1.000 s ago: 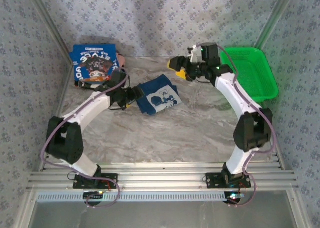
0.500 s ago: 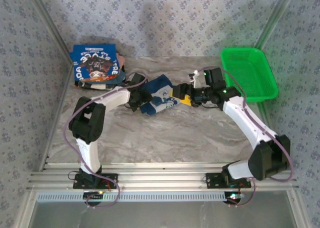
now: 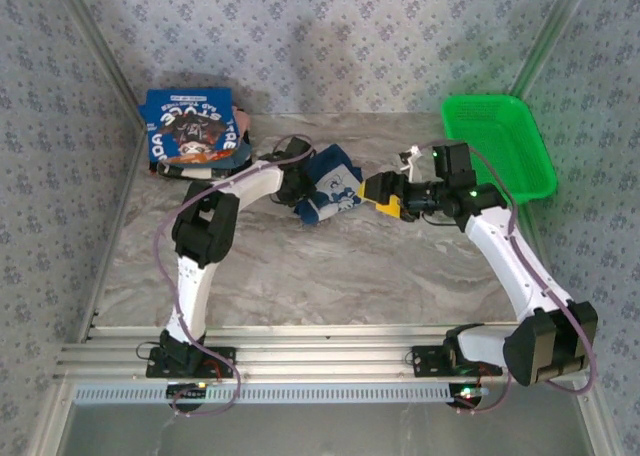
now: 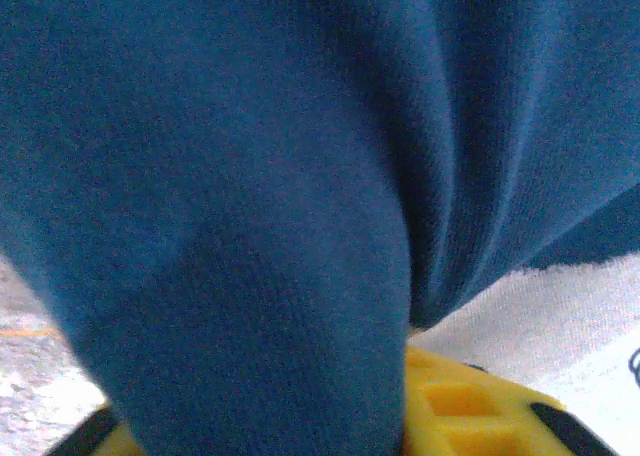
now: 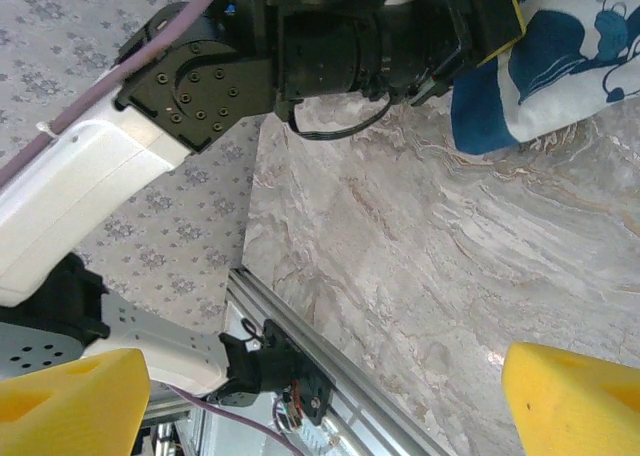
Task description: Fold and stack the t-shirts
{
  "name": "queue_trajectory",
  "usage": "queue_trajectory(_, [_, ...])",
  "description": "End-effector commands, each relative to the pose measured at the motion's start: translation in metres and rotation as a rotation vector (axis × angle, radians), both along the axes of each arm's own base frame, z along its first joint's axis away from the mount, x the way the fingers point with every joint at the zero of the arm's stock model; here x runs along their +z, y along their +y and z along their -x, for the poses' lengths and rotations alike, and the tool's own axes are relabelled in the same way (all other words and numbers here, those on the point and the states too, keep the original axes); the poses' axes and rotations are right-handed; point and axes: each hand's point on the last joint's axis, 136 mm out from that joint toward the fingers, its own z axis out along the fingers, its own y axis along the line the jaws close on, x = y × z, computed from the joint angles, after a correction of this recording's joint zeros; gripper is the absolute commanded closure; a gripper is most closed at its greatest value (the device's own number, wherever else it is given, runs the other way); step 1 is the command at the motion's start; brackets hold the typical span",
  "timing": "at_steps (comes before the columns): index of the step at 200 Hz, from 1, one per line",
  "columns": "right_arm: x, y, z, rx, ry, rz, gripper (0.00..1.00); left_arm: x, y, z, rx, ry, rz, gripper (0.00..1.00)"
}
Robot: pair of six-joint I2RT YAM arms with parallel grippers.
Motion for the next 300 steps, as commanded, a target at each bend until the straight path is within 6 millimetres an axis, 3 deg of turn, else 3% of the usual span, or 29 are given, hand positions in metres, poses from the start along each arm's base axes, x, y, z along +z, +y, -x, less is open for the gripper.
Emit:
queue_trajectory(1, [0.007, -0.005, 0.01, 0.026, -0.007, -0.024, 0.07, -0.022, 0.015, 0.023, -0.078, 0.1, -0.136, 0.86])
queue_trajectory(27, [0.011, -0.01, 0.009, 0.015, -0.017, -0.032, 0.07, 0.011, 0.026, 0.008, -0.149, 0.026, -0.248, 1.0])
queue_trajectory(58, [0.011, -0.009, 0.009, 0.029, -0.017, -0.052, 0.05, 0.087, 0.024, -0.024, -0.261, -0.169, -0.338, 1.0])
queue_trajectory(83, [0.014, -0.007, 0.007, 0.026, -0.023, -0.075, 0.0, 0.134, 0.025, -0.038, -0.368, -0.246, -0.43, 1.0])
queue_trajectory(137, [0.013, -0.008, 0.003, 0.012, -0.016, -0.082, 0.0, 0.208, 0.03, -0.057, -0.495, -0.391, -0.582, 1.0])
queue_trajectory(180, [0.009, -0.008, 0.0, -0.002, -0.007, -0.085, 0.0, 0.242, 0.035, -0.063, -0.584, -0.472, -0.662, 1.0])
queue_trajectory(259, [-0.002, -0.008, -0.007, -0.014, 0.025, -0.075, 0.0, 0.276, 0.057, -0.073, -0.653, -0.564, -0.627, 1.0])
queue_trajectory(300, [-0.009, -0.007, -0.01, -0.02, 0.046, -0.065, 0.0, 0.288, 0.085, -0.084, -0.639, -0.588, -0.608, 1.0])
